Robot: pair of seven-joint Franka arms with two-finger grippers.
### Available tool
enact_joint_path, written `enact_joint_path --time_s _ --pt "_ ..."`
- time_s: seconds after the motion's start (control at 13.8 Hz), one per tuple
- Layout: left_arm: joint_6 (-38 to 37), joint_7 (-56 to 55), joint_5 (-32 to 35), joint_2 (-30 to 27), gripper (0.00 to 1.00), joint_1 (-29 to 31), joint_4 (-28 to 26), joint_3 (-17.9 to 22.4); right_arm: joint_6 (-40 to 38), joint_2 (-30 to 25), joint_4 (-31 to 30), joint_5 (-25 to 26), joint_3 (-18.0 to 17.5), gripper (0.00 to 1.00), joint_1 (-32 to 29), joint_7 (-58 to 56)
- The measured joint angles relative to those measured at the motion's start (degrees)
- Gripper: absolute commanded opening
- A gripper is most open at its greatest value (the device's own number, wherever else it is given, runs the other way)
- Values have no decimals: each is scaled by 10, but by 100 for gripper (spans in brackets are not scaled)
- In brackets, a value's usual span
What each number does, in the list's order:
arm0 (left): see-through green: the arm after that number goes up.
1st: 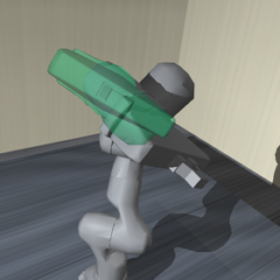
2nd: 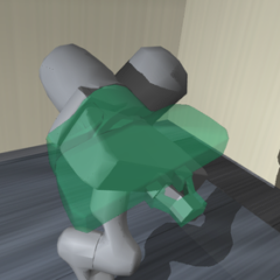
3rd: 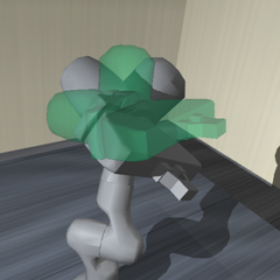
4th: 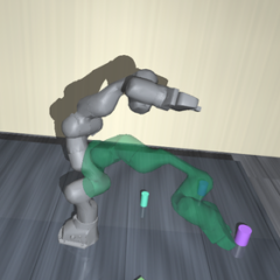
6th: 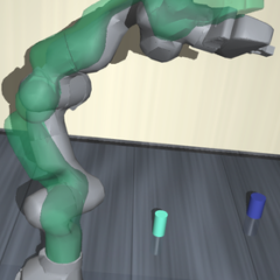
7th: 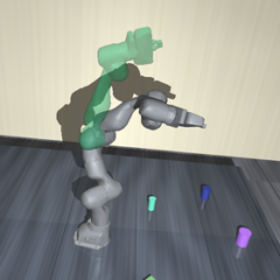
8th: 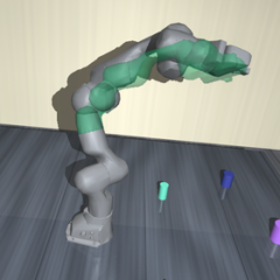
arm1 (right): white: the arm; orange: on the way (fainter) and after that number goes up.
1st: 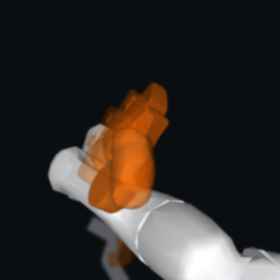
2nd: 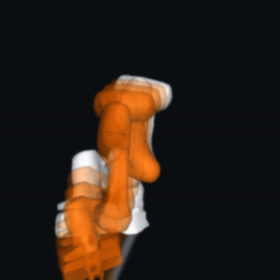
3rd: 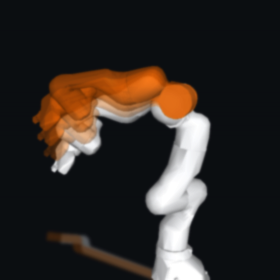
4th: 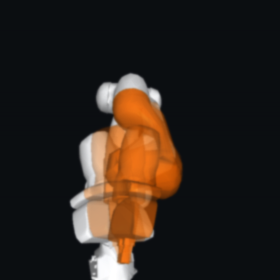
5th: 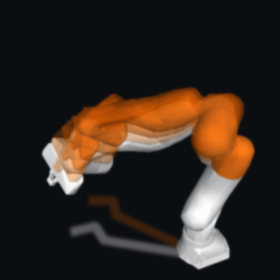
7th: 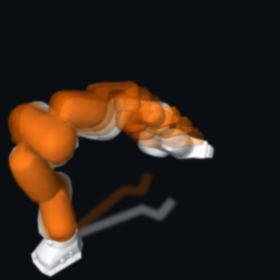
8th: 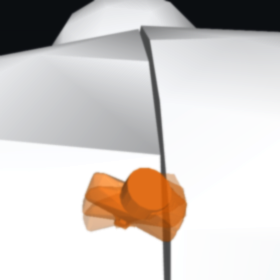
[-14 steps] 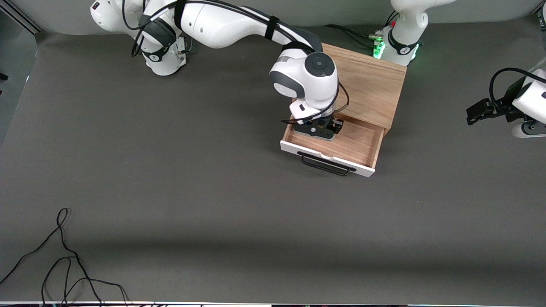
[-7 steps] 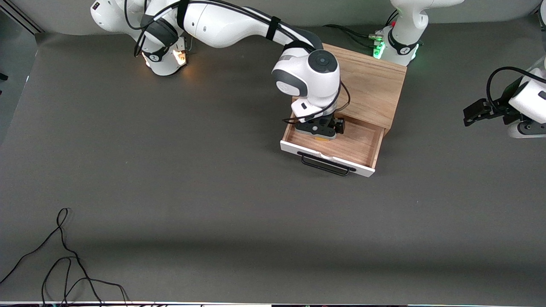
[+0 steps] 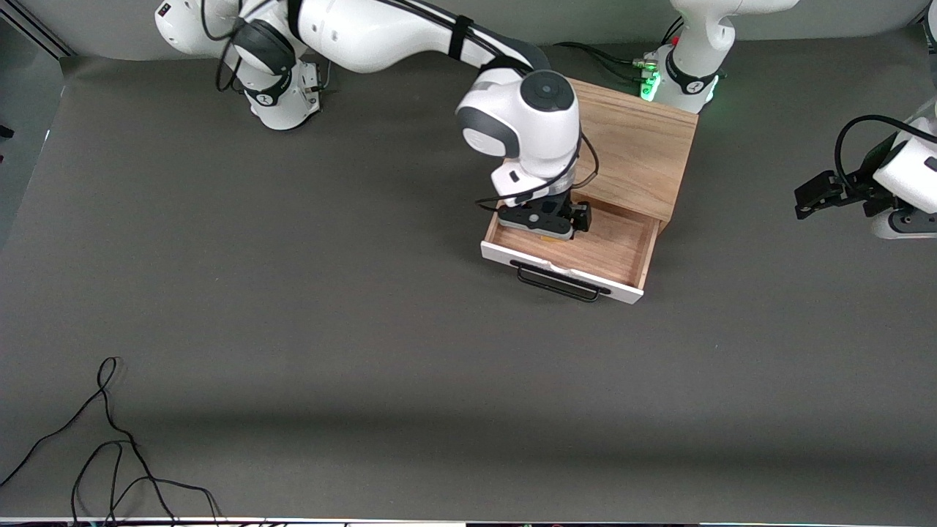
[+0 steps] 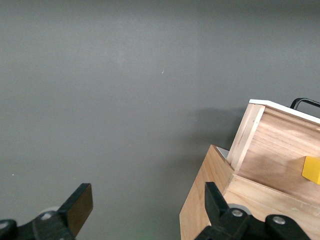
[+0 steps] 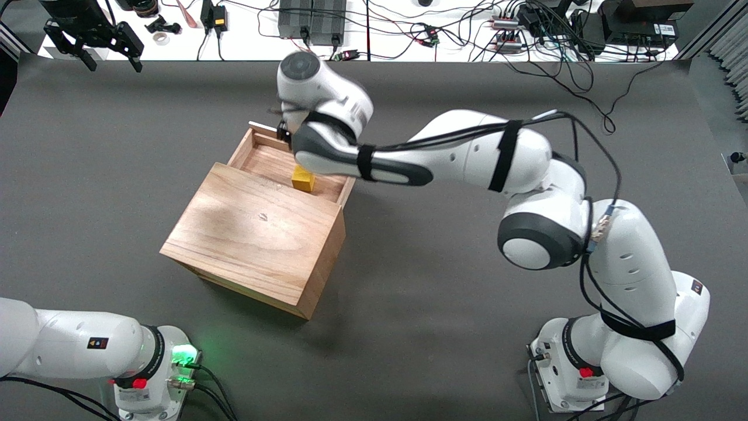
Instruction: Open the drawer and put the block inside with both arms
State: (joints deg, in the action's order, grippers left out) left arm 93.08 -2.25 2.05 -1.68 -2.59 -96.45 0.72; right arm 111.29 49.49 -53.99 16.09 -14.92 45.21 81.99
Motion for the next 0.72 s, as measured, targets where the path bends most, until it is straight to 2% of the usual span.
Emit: enact_joint_path --time_s 0.14,0.43,0.72 --pt "0 0 -3 0 100 0 4 0 -33 -40 3 -20 1 100 -40 -41" --pt "-4 0 -6 1 100 -2 13 1 -112 -132 -4 -83 2 100 -159 -174" --pt "-14 4 -7 1 100 -3 18 2 -133 -225 -92 -120 4 100 -298 -308"
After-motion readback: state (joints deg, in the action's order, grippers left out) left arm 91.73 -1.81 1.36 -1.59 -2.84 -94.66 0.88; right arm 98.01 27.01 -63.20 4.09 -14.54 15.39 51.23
